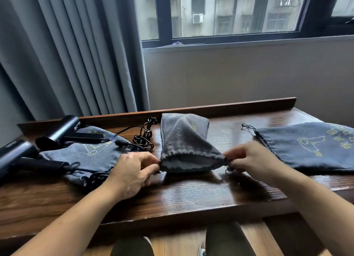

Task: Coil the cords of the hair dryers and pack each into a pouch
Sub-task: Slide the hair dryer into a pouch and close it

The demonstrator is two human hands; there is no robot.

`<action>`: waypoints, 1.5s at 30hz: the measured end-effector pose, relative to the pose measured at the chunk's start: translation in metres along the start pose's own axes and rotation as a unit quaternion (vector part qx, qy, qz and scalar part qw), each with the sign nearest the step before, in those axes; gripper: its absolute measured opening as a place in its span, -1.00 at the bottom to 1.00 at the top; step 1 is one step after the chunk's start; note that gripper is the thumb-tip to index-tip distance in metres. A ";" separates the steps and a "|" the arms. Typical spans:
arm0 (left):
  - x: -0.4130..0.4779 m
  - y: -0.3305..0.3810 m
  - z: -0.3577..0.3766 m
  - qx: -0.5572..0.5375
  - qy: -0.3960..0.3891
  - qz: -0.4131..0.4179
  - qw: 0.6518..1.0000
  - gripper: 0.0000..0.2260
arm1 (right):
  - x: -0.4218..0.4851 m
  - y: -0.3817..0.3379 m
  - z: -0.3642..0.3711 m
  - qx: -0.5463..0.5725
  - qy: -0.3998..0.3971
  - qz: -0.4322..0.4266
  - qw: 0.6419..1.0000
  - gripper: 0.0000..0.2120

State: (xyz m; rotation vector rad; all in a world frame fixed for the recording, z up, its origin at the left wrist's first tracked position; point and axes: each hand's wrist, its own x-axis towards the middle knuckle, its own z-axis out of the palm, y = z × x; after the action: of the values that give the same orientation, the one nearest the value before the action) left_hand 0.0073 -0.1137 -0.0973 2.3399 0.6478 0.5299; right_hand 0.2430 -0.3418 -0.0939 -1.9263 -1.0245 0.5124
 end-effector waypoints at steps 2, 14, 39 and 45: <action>-0.003 -0.002 -0.004 0.032 -0.008 0.014 0.999 -0.88 | -0.001 -0.002 -0.003 -0.051 0.013 0.002 0.999 -0.63; -0.010 -0.048 -0.064 0.266 0.038 0.199 0.942 -0.91 | -0.010 0.026 -0.056 -0.426 0.137 0.018 0.894 -0.87; 0.012 0.024 0.007 0.108 0.044 0.041 0.992 -0.62 | 0.000 -0.024 0.021 -0.214 0.050 -0.115 0.969 -0.57; 0.013 0.006 -0.015 0.076 0.074 0.048 0.993 -0.66 | 0.006 -0.002 0.004 -0.101 0.076 -0.106 0.986 -0.48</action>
State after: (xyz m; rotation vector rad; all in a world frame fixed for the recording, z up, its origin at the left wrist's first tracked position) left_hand 0.0121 -0.1031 -0.0795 2.5013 0.6670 0.7247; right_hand 0.2425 -0.3341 -0.0943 -1.9677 -1.2021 0.1418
